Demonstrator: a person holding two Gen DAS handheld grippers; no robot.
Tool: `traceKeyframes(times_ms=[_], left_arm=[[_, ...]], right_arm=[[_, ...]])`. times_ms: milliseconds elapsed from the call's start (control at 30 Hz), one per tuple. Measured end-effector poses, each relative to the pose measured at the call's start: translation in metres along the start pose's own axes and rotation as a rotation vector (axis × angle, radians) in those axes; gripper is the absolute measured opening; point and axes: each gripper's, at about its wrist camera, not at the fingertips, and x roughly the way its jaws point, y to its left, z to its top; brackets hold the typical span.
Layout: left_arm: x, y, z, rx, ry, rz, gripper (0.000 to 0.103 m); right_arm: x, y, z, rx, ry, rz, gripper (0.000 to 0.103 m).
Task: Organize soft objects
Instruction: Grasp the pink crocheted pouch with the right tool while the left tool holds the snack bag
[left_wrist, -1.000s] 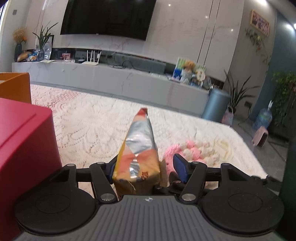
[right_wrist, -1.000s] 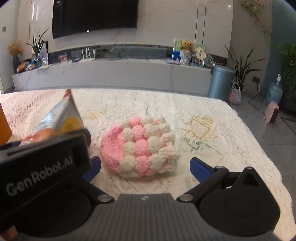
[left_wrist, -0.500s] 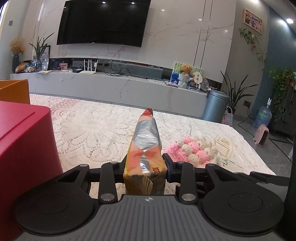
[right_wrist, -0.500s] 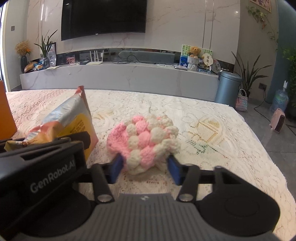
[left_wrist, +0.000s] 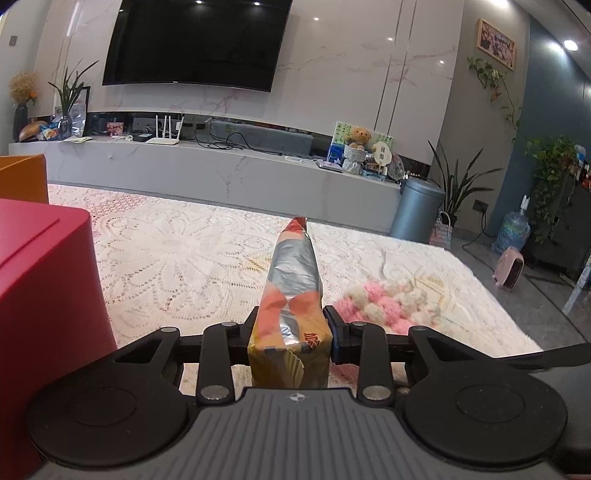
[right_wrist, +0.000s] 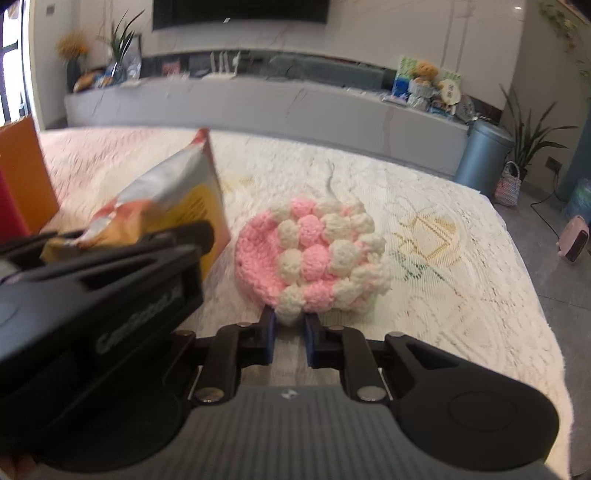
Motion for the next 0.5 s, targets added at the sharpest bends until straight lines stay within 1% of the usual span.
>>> traceKeyframes(times_ms=[33,100,200,233,267,300,333,367,400,433,467,500], left_arm=[[0.0,0.0,0.0,0.003,-0.004,0.002,0.038],[0.0,0.0,0.001,0.006,-0.004,-0.002,0.038],[0.0,-0.001,0.001,0.007,-0.005,-0.003,0.038],[0.0,-0.001,0.001,0.006,-0.005,-0.003,0.038],[0.0,-0.001,0.001,0.008,-0.005,-0.004,0.038],[0.0,-0.001,0.001,0.011,-0.006,-0.004,0.037],[0.001,-0.001,0.0,0.017,-0.006,-0.005,0.037],[0.001,-0.002,0.001,0.021,-0.007,-0.005,0.037],[0.001,-0.002,0.0,0.022,-0.008,-0.004,0.037],[0.001,-0.002,0.0,0.022,-0.008,-0.004,0.037],[0.001,-0.002,0.0,0.024,-0.009,-0.003,0.037],[0.001,-0.003,0.001,0.028,-0.012,-0.003,0.037]], right_arm=[[-0.006,-0.002,-0.001,-0.009,0.011,0.015,0.013],[-0.016,-0.006,-0.003,-0.024,0.051,0.017,0.013],[-0.026,-0.007,-0.011,-0.046,0.153,0.065,0.014],[-0.028,-0.007,-0.013,-0.05,0.148,0.058,0.016],[-0.03,-0.007,-0.013,-0.047,0.131,0.04,0.023],[-0.031,-0.006,-0.013,-0.046,0.103,0.024,0.043],[-0.03,-0.006,-0.012,-0.039,0.076,0.014,0.057],[-0.029,-0.004,-0.01,-0.037,0.061,0.012,0.078],[-0.028,-0.001,-0.009,-0.05,0.04,0.009,0.084],[-0.029,0.004,-0.008,-0.075,0.01,0.002,0.085],[-0.028,0.009,-0.007,-0.107,-0.017,-0.006,0.088],[-0.025,0.014,-0.008,-0.139,-0.044,-0.034,0.092]])
